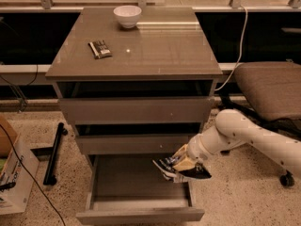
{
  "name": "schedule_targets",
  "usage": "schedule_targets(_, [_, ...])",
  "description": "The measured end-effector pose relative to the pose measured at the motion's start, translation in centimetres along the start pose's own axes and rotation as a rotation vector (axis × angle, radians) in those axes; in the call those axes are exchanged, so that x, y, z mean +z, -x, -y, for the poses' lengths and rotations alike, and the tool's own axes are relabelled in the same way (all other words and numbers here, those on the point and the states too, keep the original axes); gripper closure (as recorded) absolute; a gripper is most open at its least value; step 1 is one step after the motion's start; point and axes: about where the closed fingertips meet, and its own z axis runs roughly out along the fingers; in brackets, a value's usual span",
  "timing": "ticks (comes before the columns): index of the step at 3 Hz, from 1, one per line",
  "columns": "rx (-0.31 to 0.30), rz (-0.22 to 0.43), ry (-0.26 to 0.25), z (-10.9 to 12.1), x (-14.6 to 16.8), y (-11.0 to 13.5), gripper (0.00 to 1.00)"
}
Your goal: Pick blue chip bag from bottom drawer and place on counter
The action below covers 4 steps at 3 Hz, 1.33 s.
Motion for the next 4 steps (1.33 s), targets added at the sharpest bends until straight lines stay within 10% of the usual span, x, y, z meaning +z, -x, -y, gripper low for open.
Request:
schedule_targets(1, [-0.163,-0.064,-0.049,-1.3,-7.0,5.5,1.00])
schedule_targets(3, [-0.502,-0.193,-0.307,-3.4,-20.1,19.1,1.00])
schedule_targets(4, [-0.533,-0.201,-0.344,-3.7,-21.8,20.9,1.00])
